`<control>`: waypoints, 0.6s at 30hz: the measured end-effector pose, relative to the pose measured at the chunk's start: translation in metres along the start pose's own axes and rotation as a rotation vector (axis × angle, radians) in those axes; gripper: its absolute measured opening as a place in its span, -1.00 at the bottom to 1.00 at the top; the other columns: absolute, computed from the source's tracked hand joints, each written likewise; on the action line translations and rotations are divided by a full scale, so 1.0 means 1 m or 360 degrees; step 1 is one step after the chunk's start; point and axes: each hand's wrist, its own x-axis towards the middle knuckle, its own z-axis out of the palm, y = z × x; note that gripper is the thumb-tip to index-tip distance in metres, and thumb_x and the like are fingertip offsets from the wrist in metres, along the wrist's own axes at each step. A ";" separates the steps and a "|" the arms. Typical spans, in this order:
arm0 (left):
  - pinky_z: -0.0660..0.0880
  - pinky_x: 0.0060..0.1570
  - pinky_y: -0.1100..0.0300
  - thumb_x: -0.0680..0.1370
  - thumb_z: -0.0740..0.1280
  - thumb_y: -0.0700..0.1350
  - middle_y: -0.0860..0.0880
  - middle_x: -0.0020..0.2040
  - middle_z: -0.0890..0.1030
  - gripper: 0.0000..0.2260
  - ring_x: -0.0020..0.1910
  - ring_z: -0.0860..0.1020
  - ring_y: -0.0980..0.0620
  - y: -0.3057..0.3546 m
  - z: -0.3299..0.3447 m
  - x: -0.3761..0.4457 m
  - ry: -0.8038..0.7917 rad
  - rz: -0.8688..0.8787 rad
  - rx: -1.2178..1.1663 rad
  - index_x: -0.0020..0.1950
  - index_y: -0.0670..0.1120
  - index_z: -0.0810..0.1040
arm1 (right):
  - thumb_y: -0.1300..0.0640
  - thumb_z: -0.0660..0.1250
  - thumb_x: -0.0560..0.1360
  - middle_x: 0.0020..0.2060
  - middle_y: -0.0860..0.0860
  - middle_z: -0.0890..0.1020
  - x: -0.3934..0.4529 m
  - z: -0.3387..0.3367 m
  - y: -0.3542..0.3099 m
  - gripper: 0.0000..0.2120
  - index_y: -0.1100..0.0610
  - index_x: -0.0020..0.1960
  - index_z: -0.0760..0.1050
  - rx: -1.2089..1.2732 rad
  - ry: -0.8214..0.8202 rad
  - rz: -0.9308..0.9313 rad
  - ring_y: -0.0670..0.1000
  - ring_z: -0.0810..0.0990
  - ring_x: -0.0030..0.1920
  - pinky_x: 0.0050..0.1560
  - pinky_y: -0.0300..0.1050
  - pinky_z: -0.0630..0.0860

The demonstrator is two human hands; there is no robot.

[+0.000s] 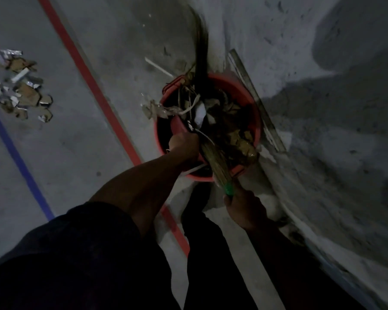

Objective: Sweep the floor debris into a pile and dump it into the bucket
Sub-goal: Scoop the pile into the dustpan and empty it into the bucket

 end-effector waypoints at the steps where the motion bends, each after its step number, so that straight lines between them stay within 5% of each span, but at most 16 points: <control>1: 0.44 -0.33 0.22 0.58 0.29 -0.11 -0.09 0.02 0.62 -0.79 -0.13 0.61 -0.03 0.000 -0.001 -0.002 0.0024 0.0016 0.0092 0.18 -0.10 0.57 | -0.07 0.19 0.62 0.14 0.12 0.57 0.002 0.004 0.000 -0.47 -0.05 0.55 0.14 -0.0003 0.0016 0.0009 0.17 0.56 0.17 -0.01 -0.10 0.43; 6: 0.39 -0.36 0.17 0.42 0.48 0.12 -0.01 -0.13 0.59 -0.64 -0.24 0.51 0.02 -0.024 -0.005 -0.024 0.0162 0.0104 0.0069 0.16 0.06 0.57 | -0.04 0.20 0.63 0.17 0.12 0.56 -0.008 0.012 -0.004 -0.45 -0.03 0.56 0.11 0.0031 0.0047 0.0070 0.17 0.56 0.19 -0.04 -0.14 0.36; 11: 0.40 -0.28 0.12 0.57 0.21 -0.17 -0.11 0.01 0.59 -0.71 -0.08 0.57 -0.11 -0.044 -0.010 -0.064 0.0354 0.0094 0.0029 0.28 -0.02 0.51 | -0.01 0.20 0.62 0.14 0.15 0.57 -0.020 0.013 -0.009 -0.48 -0.02 0.53 0.16 0.0115 0.0036 0.0123 0.24 0.55 0.15 0.00 -0.03 0.43; 18: 0.48 -0.03 0.00 0.53 0.28 -0.11 -0.22 0.25 0.50 -0.62 0.17 0.52 -0.26 -0.068 -0.033 -0.133 0.0494 0.0088 0.0076 0.33 -0.16 0.42 | 0.00 0.26 0.60 0.32 0.16 0.49 -0.076 0.022 -0.008 -0.41 0.02 0.57 0.14 0.0353 0.0291 0.0126 0.25 0.48 0.26 0.18 0.06 0.45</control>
